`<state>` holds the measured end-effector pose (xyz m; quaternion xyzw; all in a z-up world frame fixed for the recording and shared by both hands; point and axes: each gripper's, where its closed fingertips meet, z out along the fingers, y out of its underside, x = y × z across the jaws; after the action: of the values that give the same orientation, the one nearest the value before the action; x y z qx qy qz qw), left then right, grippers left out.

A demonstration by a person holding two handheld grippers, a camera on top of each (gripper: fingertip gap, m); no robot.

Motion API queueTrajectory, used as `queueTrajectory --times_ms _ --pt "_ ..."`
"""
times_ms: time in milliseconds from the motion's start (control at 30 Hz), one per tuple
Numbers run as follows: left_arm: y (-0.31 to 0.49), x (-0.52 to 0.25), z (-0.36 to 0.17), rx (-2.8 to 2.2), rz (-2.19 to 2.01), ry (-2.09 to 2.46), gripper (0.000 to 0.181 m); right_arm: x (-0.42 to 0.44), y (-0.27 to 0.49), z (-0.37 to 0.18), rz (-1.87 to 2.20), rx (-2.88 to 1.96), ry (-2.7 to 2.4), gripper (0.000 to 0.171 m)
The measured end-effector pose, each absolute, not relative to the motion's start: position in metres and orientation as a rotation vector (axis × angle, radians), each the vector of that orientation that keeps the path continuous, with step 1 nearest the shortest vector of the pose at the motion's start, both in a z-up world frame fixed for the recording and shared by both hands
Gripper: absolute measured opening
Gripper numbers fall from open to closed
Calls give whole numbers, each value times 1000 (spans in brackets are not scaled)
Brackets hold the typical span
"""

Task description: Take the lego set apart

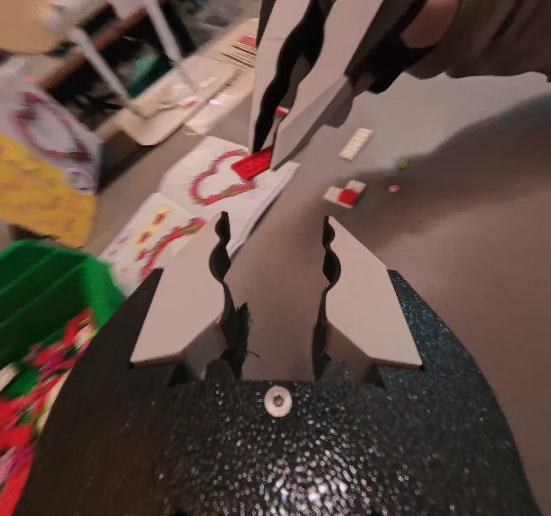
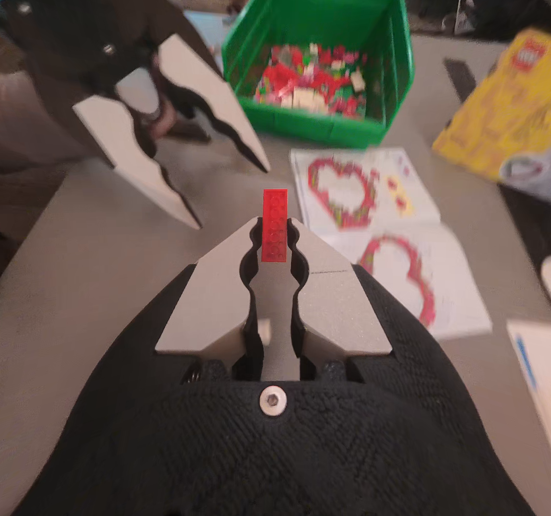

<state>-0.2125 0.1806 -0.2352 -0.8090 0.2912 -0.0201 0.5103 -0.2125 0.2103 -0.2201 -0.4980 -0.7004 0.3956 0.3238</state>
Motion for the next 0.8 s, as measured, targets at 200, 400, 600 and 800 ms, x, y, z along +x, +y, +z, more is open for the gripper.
queueTrajectory --times_ms 200,400,600,800 --pt "136 -308 -168 -1868 119 412 68 -373 182 -197 1175 -1284 -1925 18" --pt "122 -319 -147 -1797 40 319 81 -419 175 -202 1283 -1431 -1969 61" --pt "141 -262 -177 -1831 -98 522 77 -287 200 -212 1117 -1442 -2091 45" --pt "167 -195 -238 -1931 -260 755 64 -129 209 -308 810 -1697 -2281 34"
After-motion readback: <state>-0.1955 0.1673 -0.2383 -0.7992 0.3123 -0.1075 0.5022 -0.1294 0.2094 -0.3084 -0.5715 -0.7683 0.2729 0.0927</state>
